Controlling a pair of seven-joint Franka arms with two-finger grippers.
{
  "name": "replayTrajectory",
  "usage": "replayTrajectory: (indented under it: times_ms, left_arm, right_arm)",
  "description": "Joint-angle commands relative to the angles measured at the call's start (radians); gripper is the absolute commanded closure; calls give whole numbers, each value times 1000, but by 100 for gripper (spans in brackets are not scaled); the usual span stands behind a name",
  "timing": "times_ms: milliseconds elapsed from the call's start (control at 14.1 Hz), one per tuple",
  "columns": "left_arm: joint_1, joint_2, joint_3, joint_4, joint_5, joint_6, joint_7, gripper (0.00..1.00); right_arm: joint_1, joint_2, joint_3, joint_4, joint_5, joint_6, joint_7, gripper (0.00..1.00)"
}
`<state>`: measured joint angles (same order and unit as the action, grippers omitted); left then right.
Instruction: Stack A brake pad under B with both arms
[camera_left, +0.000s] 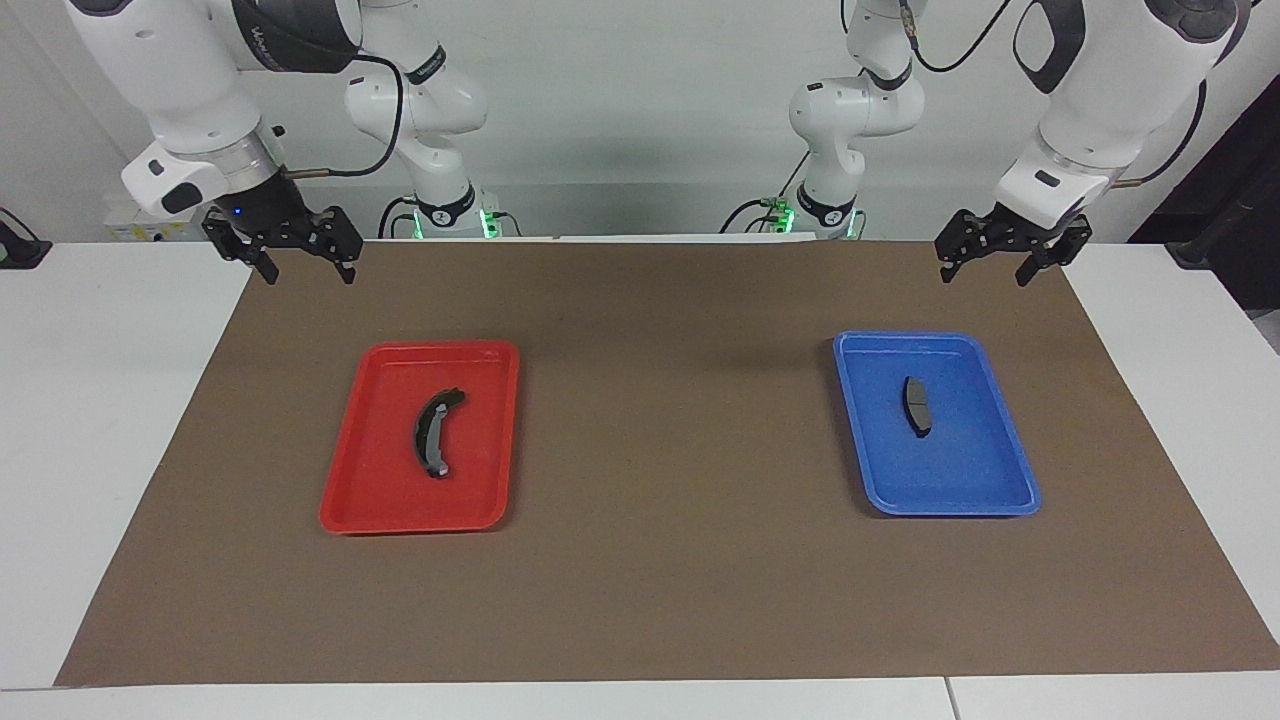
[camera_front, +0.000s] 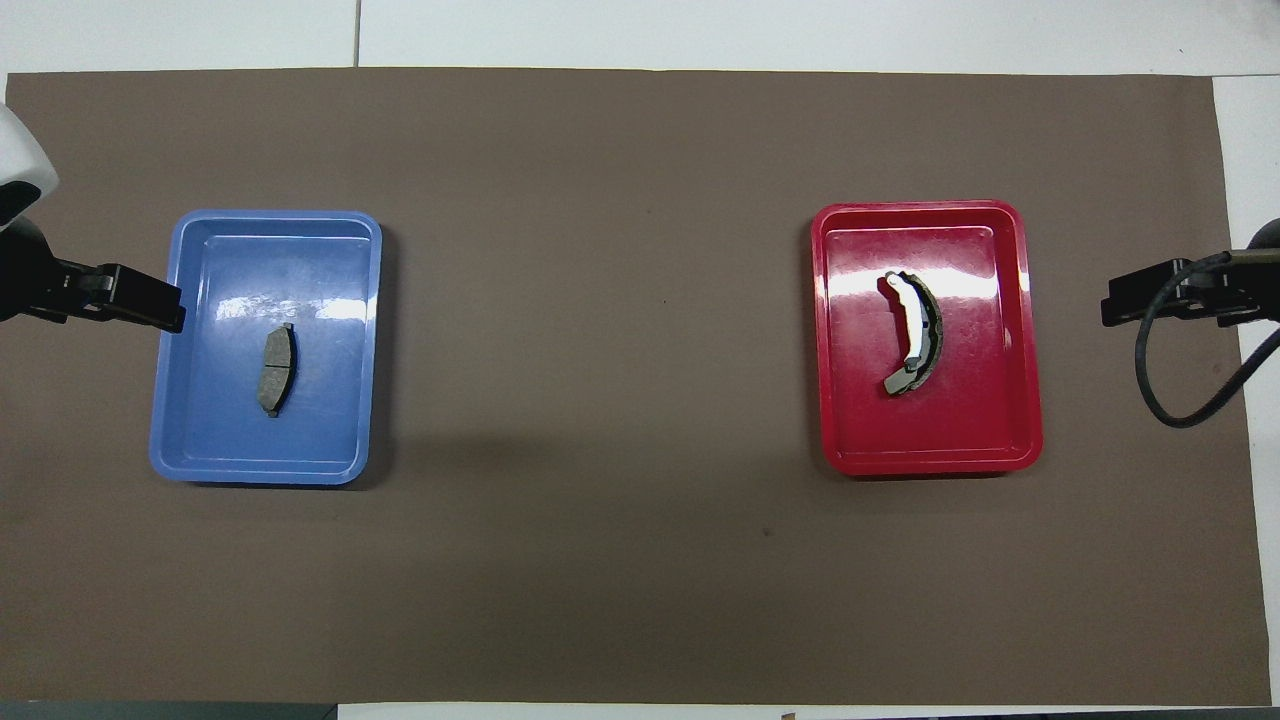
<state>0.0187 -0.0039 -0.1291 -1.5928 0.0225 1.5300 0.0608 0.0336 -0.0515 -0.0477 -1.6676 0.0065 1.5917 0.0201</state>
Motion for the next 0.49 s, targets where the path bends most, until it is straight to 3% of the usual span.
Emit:
replayTrajectory:
  times_ms: [0,424]
  left_arm:
    - [7,-13,5,-47,5,4,7,0]
    - [7,-25,17,-349,5,273,5,1]
  right_arm:
    - [-4,-7,5,-37,15,40,-29,1]
    - [48,79,6,-86,18,180,-22,1]
